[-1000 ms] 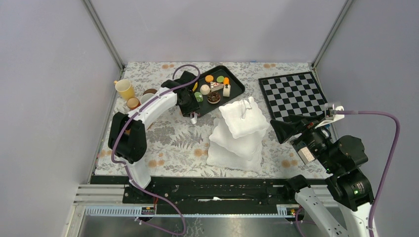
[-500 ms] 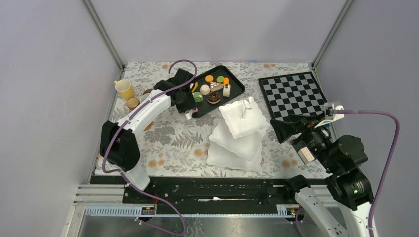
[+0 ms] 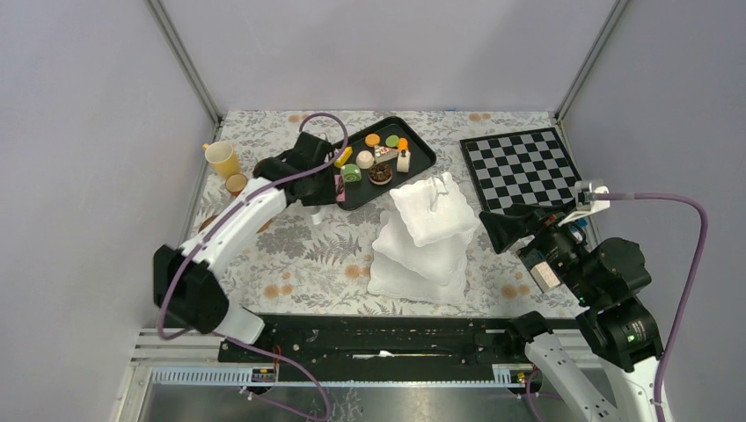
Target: Serve the afternoon tea
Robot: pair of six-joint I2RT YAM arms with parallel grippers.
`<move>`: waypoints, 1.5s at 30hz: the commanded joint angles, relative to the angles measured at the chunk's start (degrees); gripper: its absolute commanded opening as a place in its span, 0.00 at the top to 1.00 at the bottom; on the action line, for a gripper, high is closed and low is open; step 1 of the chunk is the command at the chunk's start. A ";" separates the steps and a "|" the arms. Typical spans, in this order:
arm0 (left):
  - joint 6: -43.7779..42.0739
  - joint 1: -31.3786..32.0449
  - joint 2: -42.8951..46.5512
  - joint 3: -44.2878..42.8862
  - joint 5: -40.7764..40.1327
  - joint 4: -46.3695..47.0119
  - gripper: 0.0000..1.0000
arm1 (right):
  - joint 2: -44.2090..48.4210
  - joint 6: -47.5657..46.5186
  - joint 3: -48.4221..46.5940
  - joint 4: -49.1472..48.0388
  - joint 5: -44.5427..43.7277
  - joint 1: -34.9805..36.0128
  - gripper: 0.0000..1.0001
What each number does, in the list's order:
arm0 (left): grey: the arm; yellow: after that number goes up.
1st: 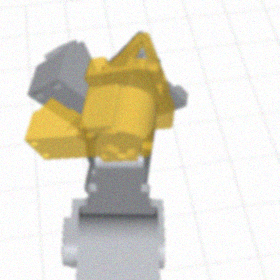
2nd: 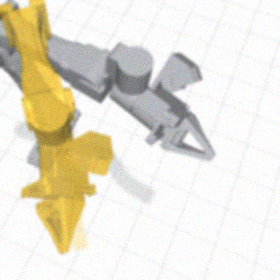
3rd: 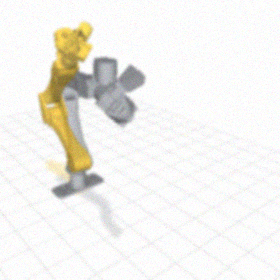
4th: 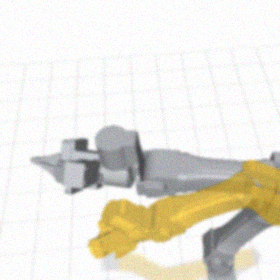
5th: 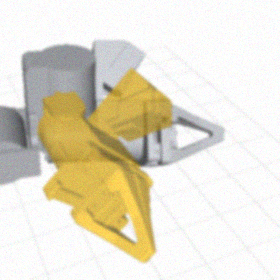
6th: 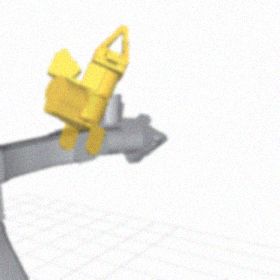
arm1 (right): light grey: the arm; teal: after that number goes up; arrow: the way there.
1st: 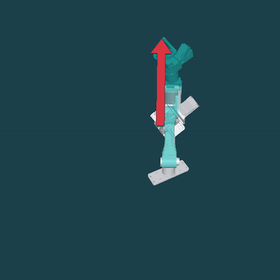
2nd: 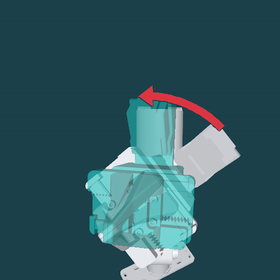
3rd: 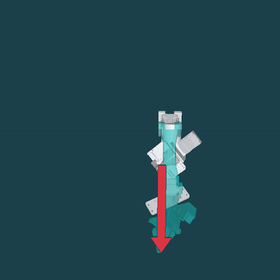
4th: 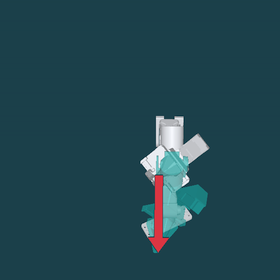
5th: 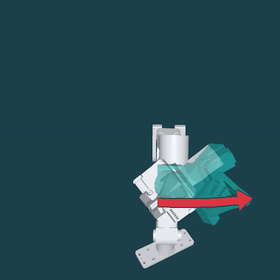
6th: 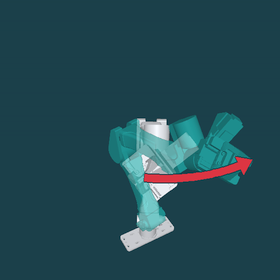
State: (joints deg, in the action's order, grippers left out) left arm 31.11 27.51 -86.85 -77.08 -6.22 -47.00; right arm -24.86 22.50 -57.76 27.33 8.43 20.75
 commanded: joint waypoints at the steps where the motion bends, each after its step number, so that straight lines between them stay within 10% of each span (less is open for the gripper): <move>1: -11.79 0.99 10.80 3.45 1.24 2.50 1.00 | -1.10 -0.89 -0.69 -2.00 -1.20 0.31 0.02; 19: -8.15 14.67 30.71 27.37 5.06 20.47 1.00 | -2.92 -2.56 -2.30 -2.15 -2.21 0.33 0.02; 45: -6.64 18.27 19.33 32.52 11.17 37.77 1.00 | 0.57 1.48 -0.26 -2.85 -0.77 0.28 0.02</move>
State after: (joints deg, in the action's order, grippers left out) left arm 24.29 45.17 -66.50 -43.46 4.14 -15.73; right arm -24.25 23.44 -58.00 26.26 7.07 20.75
